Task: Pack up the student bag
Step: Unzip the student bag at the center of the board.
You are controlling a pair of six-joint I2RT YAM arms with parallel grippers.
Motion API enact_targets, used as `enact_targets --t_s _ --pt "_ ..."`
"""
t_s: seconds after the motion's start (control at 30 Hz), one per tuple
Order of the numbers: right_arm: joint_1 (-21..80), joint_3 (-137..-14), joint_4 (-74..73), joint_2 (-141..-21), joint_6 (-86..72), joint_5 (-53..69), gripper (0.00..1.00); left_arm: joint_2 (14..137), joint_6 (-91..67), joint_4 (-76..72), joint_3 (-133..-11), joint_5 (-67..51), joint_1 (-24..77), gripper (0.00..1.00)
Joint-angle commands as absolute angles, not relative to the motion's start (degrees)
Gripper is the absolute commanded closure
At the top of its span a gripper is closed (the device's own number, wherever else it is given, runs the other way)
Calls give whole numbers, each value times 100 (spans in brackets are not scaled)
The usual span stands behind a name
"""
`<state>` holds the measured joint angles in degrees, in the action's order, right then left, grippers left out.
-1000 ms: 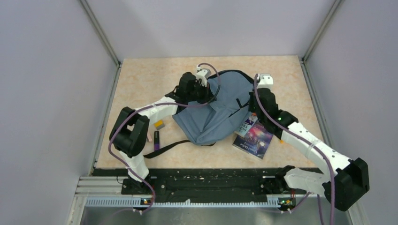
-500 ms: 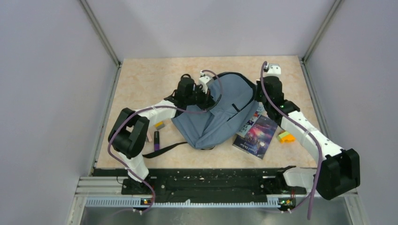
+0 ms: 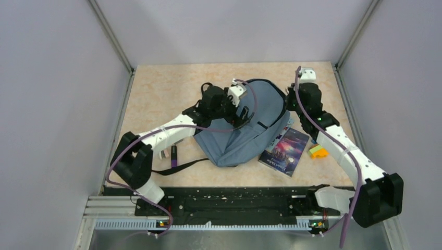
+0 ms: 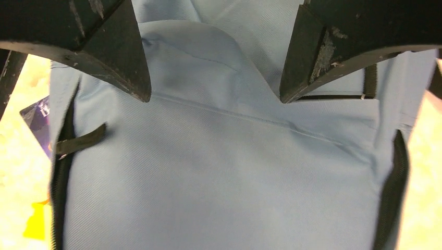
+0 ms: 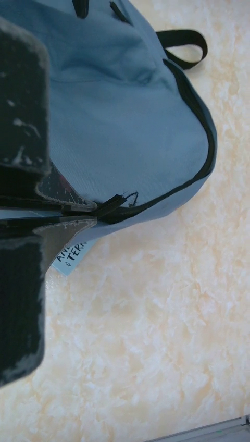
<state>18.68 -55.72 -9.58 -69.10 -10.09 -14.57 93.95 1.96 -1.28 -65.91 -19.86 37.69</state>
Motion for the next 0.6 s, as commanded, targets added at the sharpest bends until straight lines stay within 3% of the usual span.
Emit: enact_targets --t_s 0.0,0.17,0.57 --pt "1784 -5384 -800 -6428 -1004 -1212 100 8694 603 -193 -7060 -1463 4208 2" --pt "1777 -5204 -664 -6109 -1094 -1082 100 8966 59 -985 -7197 -2022 4678 2" --pt "1775 -5106 -792 -5905 -1101 -965 100 10188 -763 -2355 -7593 -1422 5268 2"
